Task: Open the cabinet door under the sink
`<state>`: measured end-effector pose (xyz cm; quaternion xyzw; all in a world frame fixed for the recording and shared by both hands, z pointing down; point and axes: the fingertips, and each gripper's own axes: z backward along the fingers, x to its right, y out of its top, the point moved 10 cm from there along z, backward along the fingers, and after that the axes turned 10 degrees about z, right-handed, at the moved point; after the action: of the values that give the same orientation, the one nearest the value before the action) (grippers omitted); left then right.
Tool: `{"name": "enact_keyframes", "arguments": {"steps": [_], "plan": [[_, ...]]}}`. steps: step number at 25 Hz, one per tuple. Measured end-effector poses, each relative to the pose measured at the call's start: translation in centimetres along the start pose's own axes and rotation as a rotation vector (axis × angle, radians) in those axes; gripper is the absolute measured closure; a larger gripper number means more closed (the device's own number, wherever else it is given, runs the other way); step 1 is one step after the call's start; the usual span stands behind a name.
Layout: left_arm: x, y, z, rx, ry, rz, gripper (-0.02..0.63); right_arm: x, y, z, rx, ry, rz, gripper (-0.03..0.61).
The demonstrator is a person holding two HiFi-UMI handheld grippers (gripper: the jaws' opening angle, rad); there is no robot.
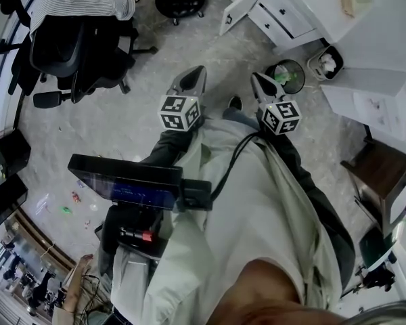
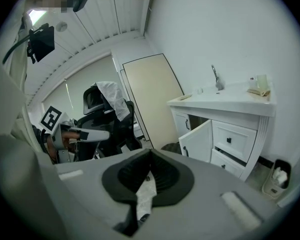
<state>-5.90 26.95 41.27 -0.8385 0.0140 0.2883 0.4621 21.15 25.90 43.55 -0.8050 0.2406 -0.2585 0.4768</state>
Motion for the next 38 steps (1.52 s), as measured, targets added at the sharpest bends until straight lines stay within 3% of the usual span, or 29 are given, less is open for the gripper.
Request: {"name": "enact_keyframes", "arguments": {"steps": [18,38], "plan": [[-0.9,0.6,-0.3,-0.023,-0.015,-0.01,0.607,-0.1,-0.3,-0.2,0.002,-0.064,-0.048,0.577],[-2.2,1.1,0.4,-0.013,0.0,-0.003,0.607,-1.2,0.2,-1.6,-0.023,-0.046,0.018,0.578]]}}
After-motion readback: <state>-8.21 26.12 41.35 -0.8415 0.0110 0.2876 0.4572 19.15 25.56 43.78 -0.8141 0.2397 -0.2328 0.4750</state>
